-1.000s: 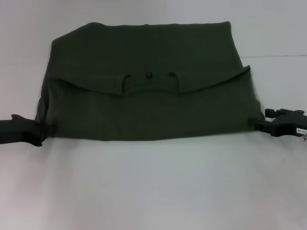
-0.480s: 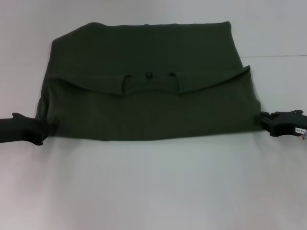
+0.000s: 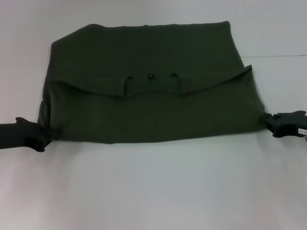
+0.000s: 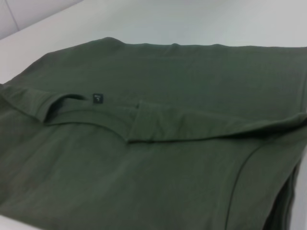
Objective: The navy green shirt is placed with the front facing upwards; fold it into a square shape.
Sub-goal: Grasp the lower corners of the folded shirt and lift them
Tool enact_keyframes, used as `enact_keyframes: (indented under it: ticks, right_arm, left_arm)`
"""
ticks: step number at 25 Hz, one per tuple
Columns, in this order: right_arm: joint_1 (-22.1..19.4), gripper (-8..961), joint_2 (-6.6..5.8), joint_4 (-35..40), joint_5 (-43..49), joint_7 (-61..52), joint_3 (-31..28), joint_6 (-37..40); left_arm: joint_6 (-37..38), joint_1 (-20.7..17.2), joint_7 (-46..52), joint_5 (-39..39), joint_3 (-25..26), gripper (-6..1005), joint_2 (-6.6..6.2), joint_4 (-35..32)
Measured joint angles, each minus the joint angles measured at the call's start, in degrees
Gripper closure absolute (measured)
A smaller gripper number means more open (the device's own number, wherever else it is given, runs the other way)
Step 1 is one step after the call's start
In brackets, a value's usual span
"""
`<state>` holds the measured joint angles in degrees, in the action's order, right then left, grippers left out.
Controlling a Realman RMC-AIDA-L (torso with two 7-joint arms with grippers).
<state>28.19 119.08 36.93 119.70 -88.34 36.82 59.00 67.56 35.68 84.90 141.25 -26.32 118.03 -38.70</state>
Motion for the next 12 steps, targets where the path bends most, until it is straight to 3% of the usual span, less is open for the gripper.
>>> enact_keyframes:
  ticks: [12]
  right_arm:
    - [-5.5,917,0.55,4.6,-0.5,4.3,-0.7,12.4]
  left_arm:
    - [11.4,-5.0,-7.3,-3.8,5.1,925,0.16,-4.8]
